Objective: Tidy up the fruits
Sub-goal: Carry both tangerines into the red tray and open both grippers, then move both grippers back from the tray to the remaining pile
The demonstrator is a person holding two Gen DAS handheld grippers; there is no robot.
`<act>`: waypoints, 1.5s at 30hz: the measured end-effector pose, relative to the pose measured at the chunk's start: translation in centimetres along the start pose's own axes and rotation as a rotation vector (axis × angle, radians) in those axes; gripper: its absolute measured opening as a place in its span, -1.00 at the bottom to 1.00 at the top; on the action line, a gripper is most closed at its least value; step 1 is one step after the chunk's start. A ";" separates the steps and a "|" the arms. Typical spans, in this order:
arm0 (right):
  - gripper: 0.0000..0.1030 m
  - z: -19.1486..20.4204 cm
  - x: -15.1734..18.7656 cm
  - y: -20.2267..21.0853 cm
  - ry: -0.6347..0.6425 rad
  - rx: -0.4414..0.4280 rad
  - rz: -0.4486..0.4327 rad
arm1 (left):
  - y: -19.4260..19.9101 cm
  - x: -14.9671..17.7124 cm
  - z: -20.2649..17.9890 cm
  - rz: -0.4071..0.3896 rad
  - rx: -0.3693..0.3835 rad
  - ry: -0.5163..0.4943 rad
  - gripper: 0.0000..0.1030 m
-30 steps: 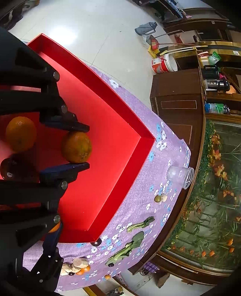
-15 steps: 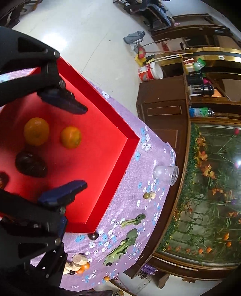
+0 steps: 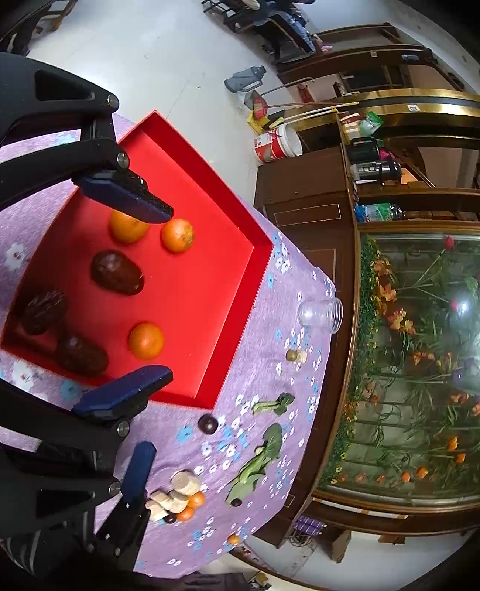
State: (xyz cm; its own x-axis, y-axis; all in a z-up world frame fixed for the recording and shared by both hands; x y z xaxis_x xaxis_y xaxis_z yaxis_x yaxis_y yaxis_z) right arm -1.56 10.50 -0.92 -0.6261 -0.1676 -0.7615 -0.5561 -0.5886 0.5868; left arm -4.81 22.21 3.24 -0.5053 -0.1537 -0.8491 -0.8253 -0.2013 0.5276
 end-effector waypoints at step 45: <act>0.28 -18.7 4.4 8.5 -0.222 0.266 -0.061 | -0.8 5.2 -10.8 0.139 0.222 -0.053 0.53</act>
State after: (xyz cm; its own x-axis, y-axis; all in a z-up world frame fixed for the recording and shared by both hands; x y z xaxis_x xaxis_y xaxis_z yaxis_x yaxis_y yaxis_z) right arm 1.19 -10.04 -4.42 -0.6748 0.0544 -0.7360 -0.7006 -0.3605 0.6157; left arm -4.02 11.15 -1.29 -0.6251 -0.1131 -0.7723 -0.7794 0.0358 0.6256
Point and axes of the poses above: each gripper's, at about its wrist camera, not at the fingertips, and y roughly against the way its jaws point, z to its left, x to its underside, the point moved 10 cm from there along -y, roughly the way its jaws point, and after that the axes turned 9 degrees about -z, right-handed, at the moved point
